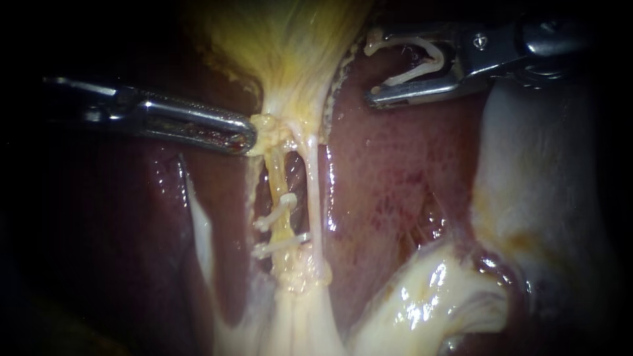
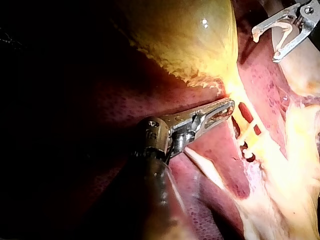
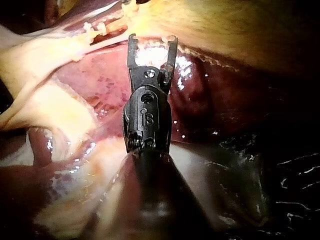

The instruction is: Clipping third clip left tube

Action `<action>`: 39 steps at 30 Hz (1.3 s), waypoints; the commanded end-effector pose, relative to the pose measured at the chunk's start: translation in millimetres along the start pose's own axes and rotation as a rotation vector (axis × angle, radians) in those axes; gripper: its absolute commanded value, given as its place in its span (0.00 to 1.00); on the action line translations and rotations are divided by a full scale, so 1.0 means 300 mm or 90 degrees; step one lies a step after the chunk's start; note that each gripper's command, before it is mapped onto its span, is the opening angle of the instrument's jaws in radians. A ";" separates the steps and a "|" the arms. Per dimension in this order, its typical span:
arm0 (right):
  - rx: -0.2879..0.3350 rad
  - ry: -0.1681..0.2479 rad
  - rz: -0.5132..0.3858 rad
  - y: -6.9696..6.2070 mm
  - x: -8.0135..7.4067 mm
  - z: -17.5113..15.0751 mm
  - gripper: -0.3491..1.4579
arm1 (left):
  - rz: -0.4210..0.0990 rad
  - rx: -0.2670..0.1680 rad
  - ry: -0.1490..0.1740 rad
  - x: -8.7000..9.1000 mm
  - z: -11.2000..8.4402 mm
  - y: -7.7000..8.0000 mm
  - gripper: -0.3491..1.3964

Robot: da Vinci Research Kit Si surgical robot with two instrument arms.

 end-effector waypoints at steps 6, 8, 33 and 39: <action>0.000 0.000 0.000 0.0000 -0.0001 0.000 0.46 | -0.001 0.003 0.001 -0.0009 -0.0021 0.0001 0.00; 0.000 0.000 0.000 -0.0001 -0.0001 0.000 0.46 | -0.001 0.008 0.003 -0.0018 -0.0040 0.0002 0.00; 0.003 0.001 0.000 -0.0007 0.0001 0.001 0.46 | -0.022 -0.022 -0.013 -0.0133 -0.0256 0.0008 0.00; 0.011 0.003 0.022 -0.0042 0.0014 0.002 0.47 | -0.022 -0.024 -0.014 -0.0127 -0.0249 0.0007 0.00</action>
